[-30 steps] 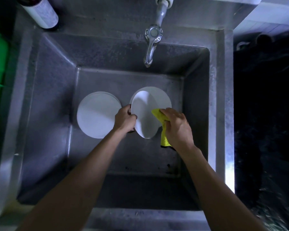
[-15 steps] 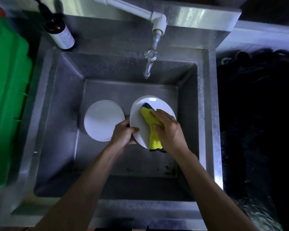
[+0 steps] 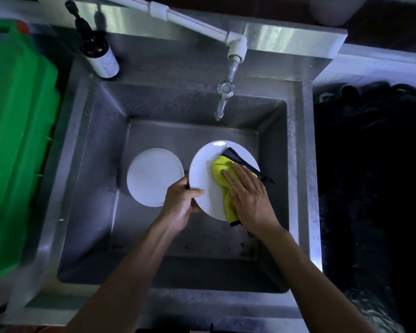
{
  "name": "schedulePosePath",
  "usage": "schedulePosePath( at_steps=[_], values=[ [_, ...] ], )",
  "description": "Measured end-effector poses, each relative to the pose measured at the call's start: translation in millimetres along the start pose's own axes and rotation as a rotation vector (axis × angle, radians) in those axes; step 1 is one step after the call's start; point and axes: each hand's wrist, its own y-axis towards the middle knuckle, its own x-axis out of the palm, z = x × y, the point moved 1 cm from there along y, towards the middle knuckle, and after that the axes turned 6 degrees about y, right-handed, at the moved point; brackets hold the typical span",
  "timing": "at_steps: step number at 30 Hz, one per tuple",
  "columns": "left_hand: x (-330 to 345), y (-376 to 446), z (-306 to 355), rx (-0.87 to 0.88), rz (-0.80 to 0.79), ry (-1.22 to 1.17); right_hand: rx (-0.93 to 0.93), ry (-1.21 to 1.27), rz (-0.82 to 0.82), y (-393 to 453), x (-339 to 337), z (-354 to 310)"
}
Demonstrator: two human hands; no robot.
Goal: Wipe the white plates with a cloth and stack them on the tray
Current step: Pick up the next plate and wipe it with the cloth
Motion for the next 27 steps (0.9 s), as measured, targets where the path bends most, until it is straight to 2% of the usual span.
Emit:
schedulePosePath(
  at_steps=[10, 21, 24, 27],
  values=[
    [-6, 2, -2, 0.023, -0.078, -0.019, -0.147, 0.004, 0.007, -12, 8, -31],
    [-18, 1, 1, 0.009, -0.200, 0.072, -0.260, -0.122, -0.014, 41, -1, -38],
    [-16, -5, -4, 0.026, -0.179, 0.065, -0.238, -0.116, -0.015, 41, -1, -32],
    [-15, -10, -7, 0.042, -0.144, 0.083, -0.116, -0.088, 0.022, 39, 1, -21]
  ],
)
